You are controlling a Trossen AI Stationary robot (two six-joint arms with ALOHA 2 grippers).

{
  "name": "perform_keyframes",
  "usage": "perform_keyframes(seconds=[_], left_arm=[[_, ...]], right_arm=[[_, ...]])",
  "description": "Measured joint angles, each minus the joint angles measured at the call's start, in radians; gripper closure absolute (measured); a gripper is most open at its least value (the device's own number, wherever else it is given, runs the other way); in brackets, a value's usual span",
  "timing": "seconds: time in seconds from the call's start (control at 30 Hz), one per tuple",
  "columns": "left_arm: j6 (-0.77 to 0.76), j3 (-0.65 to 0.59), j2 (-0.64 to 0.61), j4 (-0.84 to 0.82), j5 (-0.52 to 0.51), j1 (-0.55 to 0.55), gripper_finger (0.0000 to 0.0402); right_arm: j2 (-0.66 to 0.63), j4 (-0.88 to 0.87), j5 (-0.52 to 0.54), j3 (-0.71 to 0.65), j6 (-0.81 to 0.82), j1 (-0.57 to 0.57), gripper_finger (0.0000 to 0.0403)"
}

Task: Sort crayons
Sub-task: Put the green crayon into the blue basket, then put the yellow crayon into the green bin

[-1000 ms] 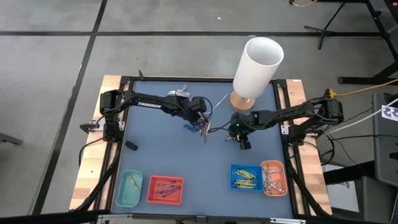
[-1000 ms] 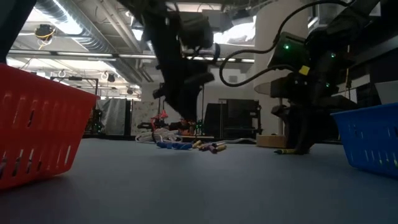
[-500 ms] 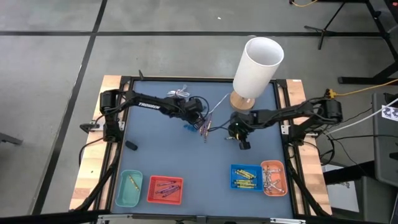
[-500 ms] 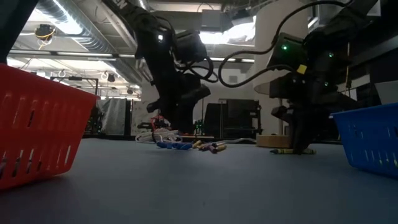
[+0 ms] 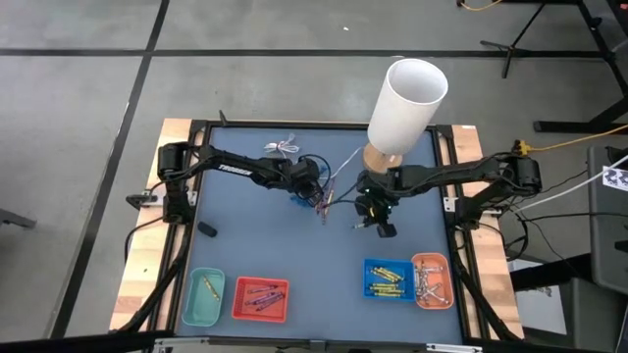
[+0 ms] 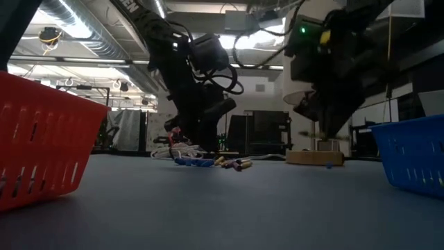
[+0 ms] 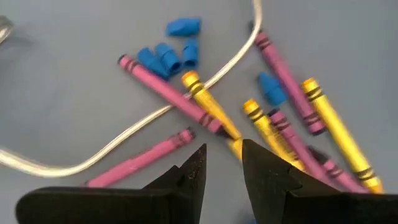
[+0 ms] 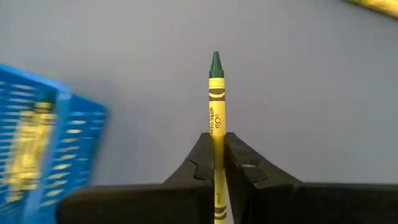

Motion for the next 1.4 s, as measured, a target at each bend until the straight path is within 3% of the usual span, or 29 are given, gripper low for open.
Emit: perform_keyframes(seconds=[0.17, 0.47, 0.73, 1.13, 1.4], left_arm=[[-0.001, 0.000, 0.000, 0.029, 0.001, -0.010, 0.0315], [-0.001, 0.000, 0.000, 0.031, -0.002, -0.016, 0.0315], [-0.001, 0.000, 0.000, 0.031, -0.002, -0.017, 0.0315], [-0.001, 0.000, 0.000, 0.030, -0.002, -0.036, 0.0315], [-0.049, 0.000, 0.000, 0.030, -0.035, -0.043, 0.0315]], right_arm=[[-0.001, -0.086, -0.060, 0.077, 0.036, 0.093, 0.0388], [-0.001, -0.139, -0.059, 0.141, 0.171, 0.331, 0.0387], [-0.001, -0.184, 0.054, 0.141, 0.365, 0.491, 0.0385], [-0.001, -0.181, 0.090, 0.139, 0.462, 0.572, 0.0378], [-0.001, -0.181, 0.099, 0.139, 0.482, 0.569, 0.0296]])
